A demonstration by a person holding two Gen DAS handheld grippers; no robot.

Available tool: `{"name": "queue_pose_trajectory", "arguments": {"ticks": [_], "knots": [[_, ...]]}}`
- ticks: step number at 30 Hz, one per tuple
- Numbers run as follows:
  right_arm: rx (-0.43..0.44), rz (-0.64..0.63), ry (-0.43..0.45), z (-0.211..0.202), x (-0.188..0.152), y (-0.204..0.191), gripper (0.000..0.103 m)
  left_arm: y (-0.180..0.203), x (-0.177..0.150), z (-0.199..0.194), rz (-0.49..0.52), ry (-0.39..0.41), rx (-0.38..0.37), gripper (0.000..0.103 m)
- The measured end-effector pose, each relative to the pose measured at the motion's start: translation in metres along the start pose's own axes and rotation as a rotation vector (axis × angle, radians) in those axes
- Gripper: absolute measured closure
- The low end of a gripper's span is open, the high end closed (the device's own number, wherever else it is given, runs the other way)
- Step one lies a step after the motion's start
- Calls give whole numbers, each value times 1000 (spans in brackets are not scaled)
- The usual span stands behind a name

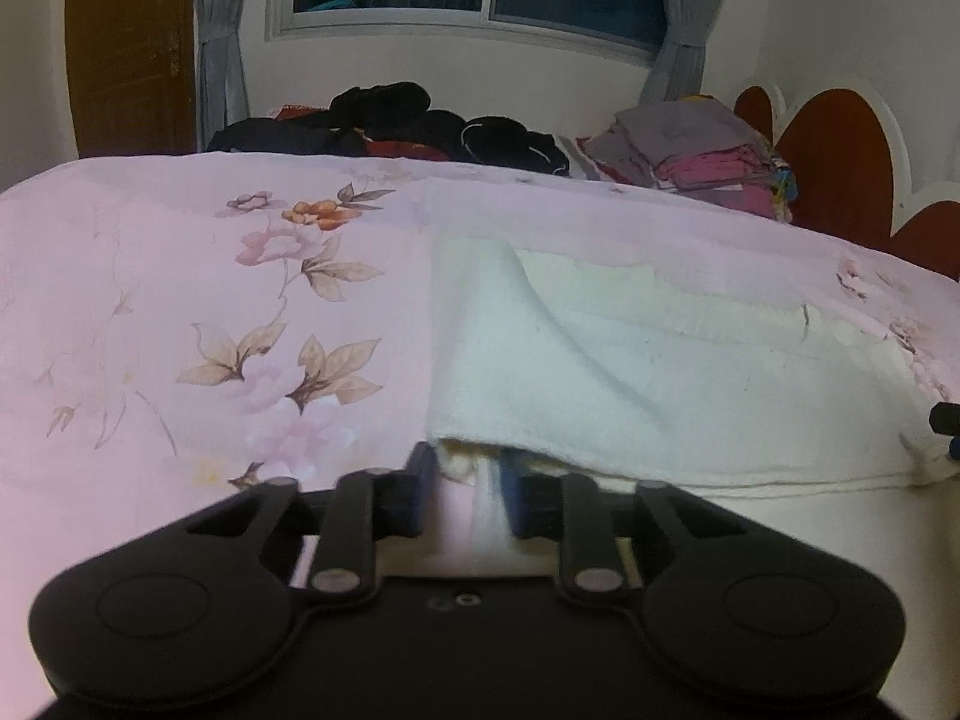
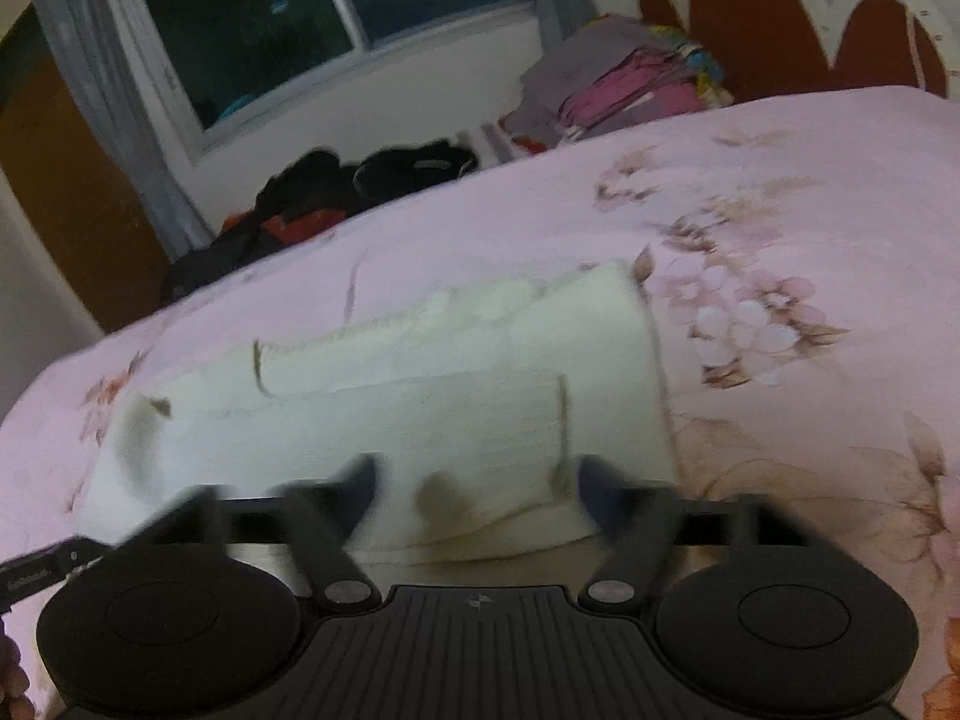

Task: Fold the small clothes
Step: 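Fold the held edge over toward the sweater center and open the right gripper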

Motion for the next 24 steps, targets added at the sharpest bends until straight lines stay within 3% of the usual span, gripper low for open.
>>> {"name": "queue_pose_trajectory", "arguments": {"ticks": [4, 5, 7, 9, 11, 16, 19, 21, 24], "knots": [[-12, -20, -43, 10, -4, -2, 29, 4, 1, -1, 18, 17, -6, 94], [-23, -37, -47, 13, -6, -2, 34, 5, 1, -1, 24, 21, -6, 95], [-25, -34, -62, 20, -9, -3, 70, 6, 1, -1, 35, 26, -8, 96], [-22, -11, -65, 24, -11, -3, 80, 6, 1, -2, 45, 29, -5, 96], [-16, -3, -57, 24, -10, -3, 99, 6, 1, 0, 55, 28, 3, 96], [-42, -143, 74, -2, 12, -14, 100, 4, -3, 5, 70, 12, 30, 96], [-100, -176, 7, 6, 1, 2, 100, 5, -5, 5, 79, 7, 40, 96], [-88, -147, -92, 18, -13, 12, 100, 6, -6, 6, 86, 5, 43, 96], [-134, -177, -44, 10, -12, 14, 100, 4, -6, 5, 81, -3, 39, 96]]}}
Point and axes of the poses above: each gripper's, at about its wrist camera, not at the fingertips, and z roughly the way its jaws point, y to its right, x to its top, the point moved 7 cm from there along z, roughly the way its jaws point, and after that the axes turned 7 degrees about y, right-handed, at the moved point
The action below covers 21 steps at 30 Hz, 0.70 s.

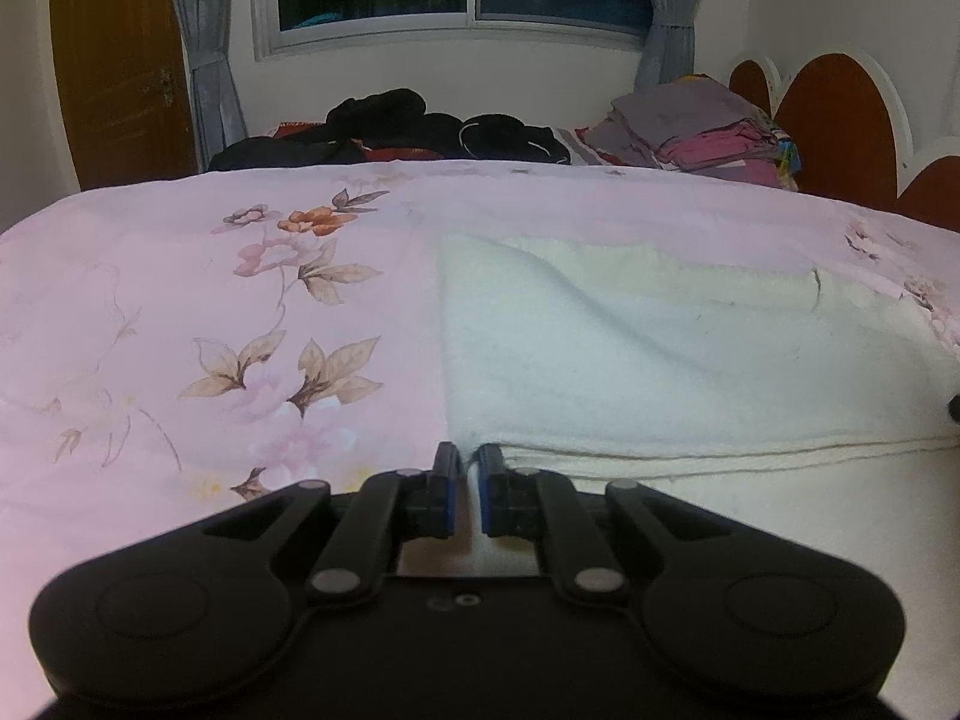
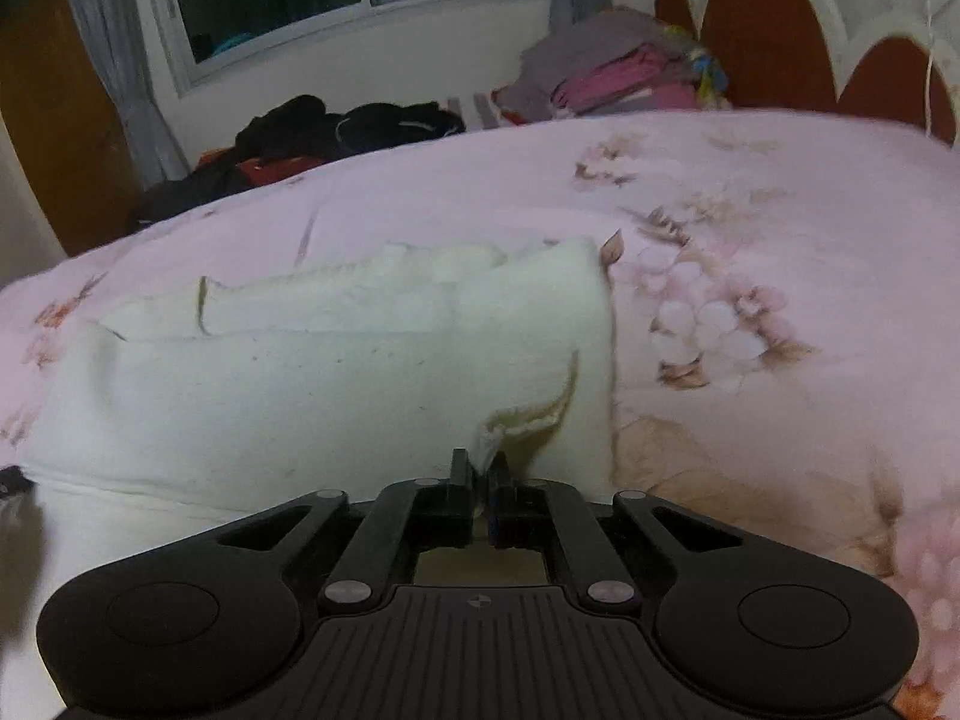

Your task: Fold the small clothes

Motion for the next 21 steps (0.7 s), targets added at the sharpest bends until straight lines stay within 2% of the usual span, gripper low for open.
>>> {"name": "queue_pose_trajectory", "arguments": {"ticks": [3, 6, 8, 10, 12, 15, 17, 18, 21], "knots": [[-22, 37, 42, -12, 4, 7, 100, -4, 3, -6, -26, -18, -23, 96], [-53, 0, 97, -25, 13, 9, 99, -9, 10, -21, -71, 0, -54, 89], [-58, -15, 135, -32, 21, 6, 83, -8, 18, -30, -64, 29, -61, 87], [-62, -35, 169, -31, 33, 3, 46, -3, 27, -35, -59, 53, -76, 84], [-33, -46, 190, -28, 41, -5, 45, 8, 37, -29, -66, 59, -99, 81], [20, -55, 168, -16, 46, -24, 45, 23, 48, -11, -73, 53, -115, 81], [45, -84, 132, -2, 44, -36, 51, 33, 53, 7, -56, 46, -116, 81], [54, -90, 106, 6, 42, -42, 59, 36, 52, 16, -52, 37, -115, 81], [69, -90, 79, 23, 39, -51, 61, 36, 51, 42, -54, 16, -85, 81]]}}
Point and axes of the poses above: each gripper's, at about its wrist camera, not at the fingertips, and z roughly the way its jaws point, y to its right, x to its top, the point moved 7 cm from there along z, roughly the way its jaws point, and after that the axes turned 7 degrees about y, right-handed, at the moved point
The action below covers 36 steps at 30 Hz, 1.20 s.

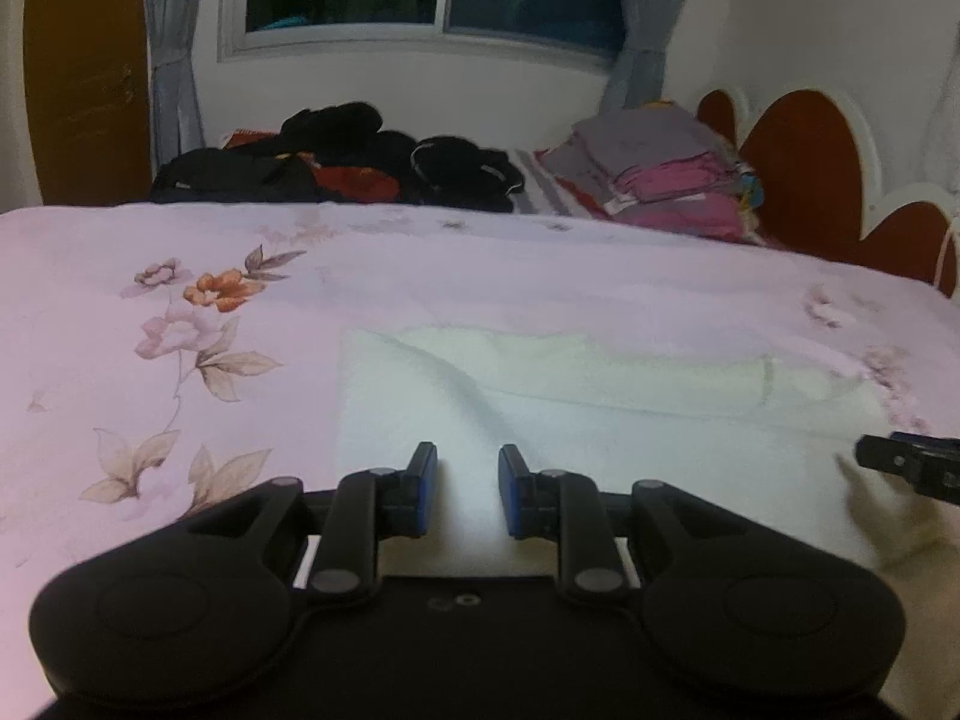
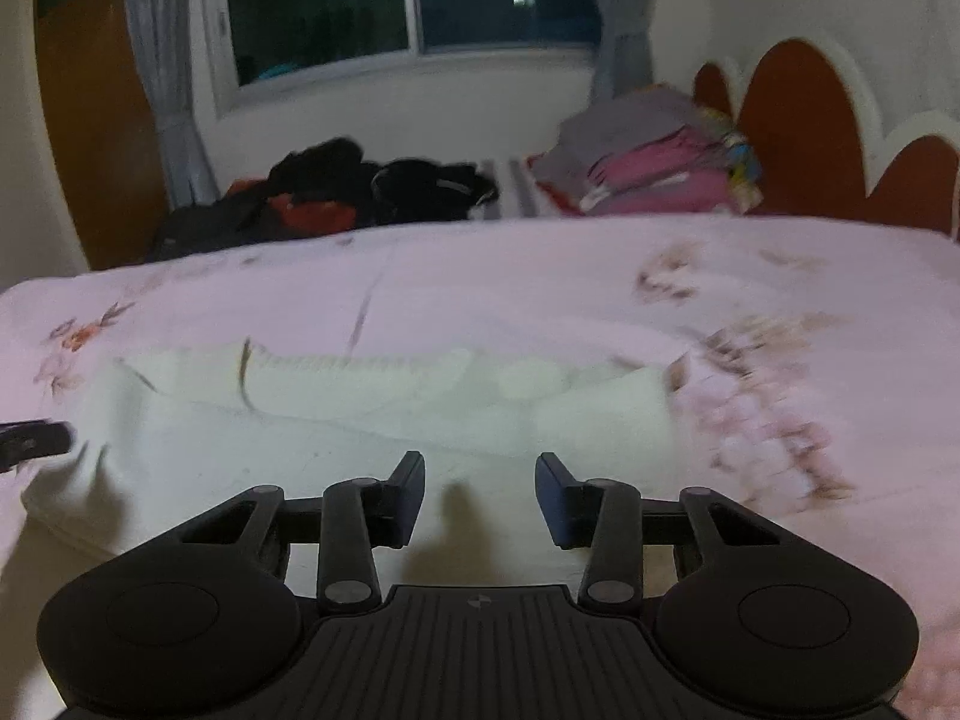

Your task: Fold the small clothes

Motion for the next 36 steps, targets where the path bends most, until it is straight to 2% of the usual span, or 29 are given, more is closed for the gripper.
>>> {"name": "queue_pose_trajectory", "arguments": {"ticks": [3, 6, 9, 11, 14, 17, 20, 26, 33, 36], "knots": [[20, -24, -22, 12, -4, -7, 61, -8, -3, 14, -14, -14, 12, 81], [-6, -82, -46, 22, -15, -1, 61, -25, -10, 25, -24, -28, 48, 78], [-52, -41, -42, 24, -19, 21, 61, -34, -10, 19, -31, -21, 56, 79], [-54, -24, -32, 19, -15, 25, 61, -32, -5, 15, -39, -19, 64, 81], [-7, -27, -12, 18, -8, 12, 61, -19, 6, 16, -46, 9, 44, 81], [30, -60, -16, 24, -7, -8, 61, -11, 9, 32, -48, -18, 42, 79], [4, -95, -36, 35, -11, -6, 61, -21, 5, 43, -59, -29, 73, 79], [-62, -16, -42, 36, -12, 28, 61, -24, 5, 38, -31, -37, 81, 79], [-9, -33, -39, 15, -13, 9, 61, -17, 7, 24, -30, -54, 89, 80], [-44, -47, -65, 18, -23, 15, 61, -11, 6, 13, -26, -50, 73, 80]]}}
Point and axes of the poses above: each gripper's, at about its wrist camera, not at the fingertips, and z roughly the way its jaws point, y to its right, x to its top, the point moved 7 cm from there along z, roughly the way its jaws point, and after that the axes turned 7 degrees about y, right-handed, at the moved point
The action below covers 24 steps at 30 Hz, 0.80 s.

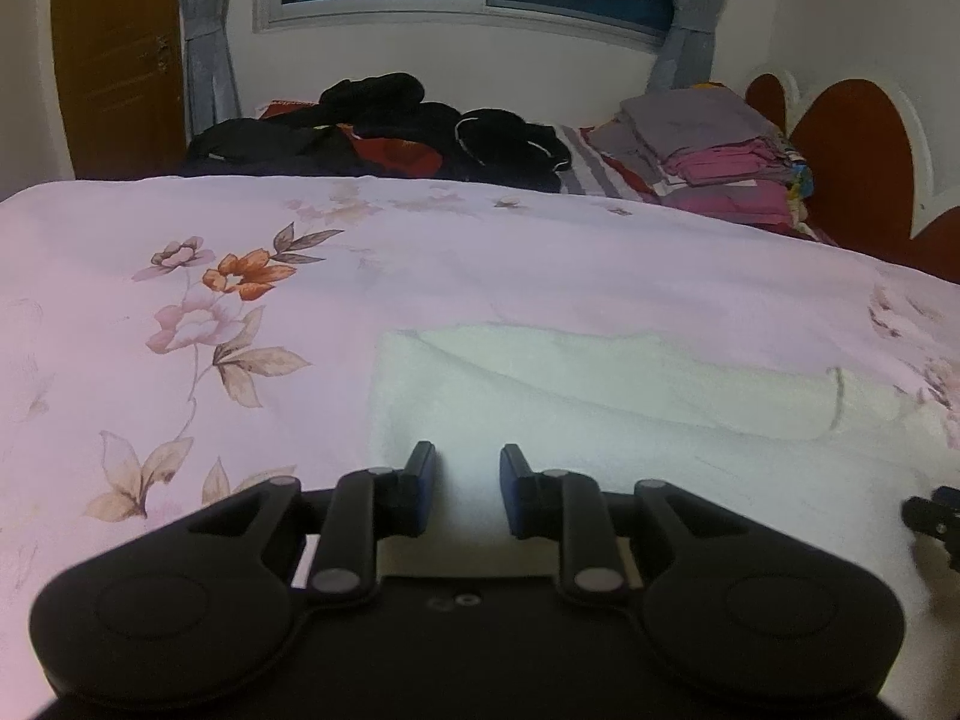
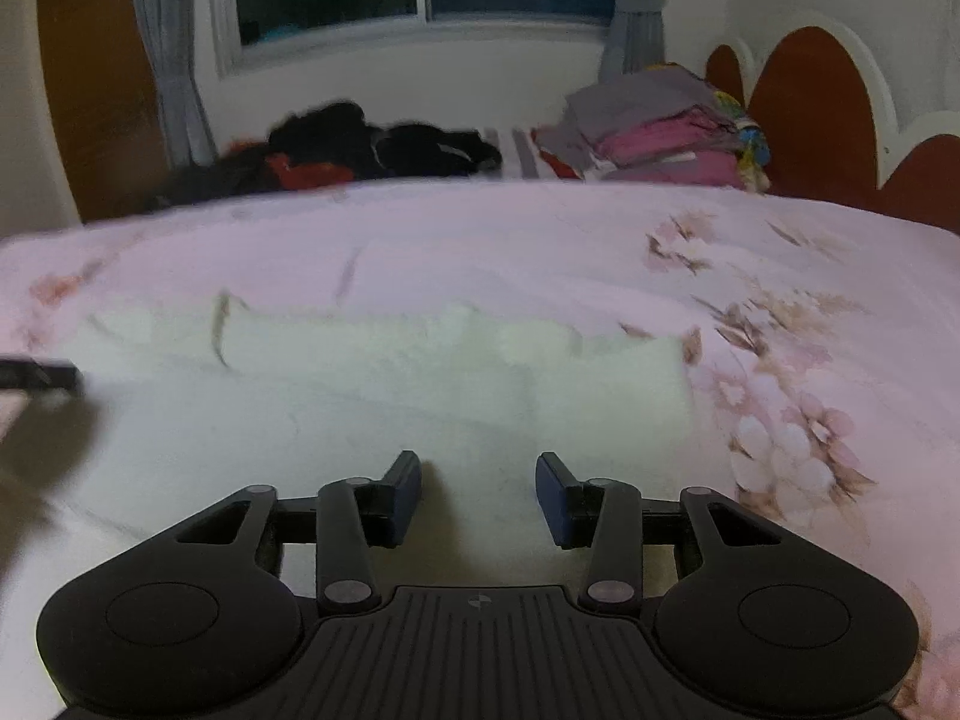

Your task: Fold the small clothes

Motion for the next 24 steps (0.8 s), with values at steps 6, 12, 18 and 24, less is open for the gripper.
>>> {"name": "queue_pose_trajectory", "arguments": {"ticks": [6, 12, 18, 24], "knots": [[-10, 19, -3, -19, -6, 7, 61, 17, -16, -22, 25, -15, -44, 78], [-14, 36, -15, -28, -12, 16, 61, 24, -33, -30, 98, -28, -10, 77], [32, 47, 11, -66, -18, 18, 61, 22, -35, -67, 78, -16, -20, 77], [112, 34, 24, -110, -26, 18, 61, 12, -58, -117, 51, -37, -7, 77]]}}
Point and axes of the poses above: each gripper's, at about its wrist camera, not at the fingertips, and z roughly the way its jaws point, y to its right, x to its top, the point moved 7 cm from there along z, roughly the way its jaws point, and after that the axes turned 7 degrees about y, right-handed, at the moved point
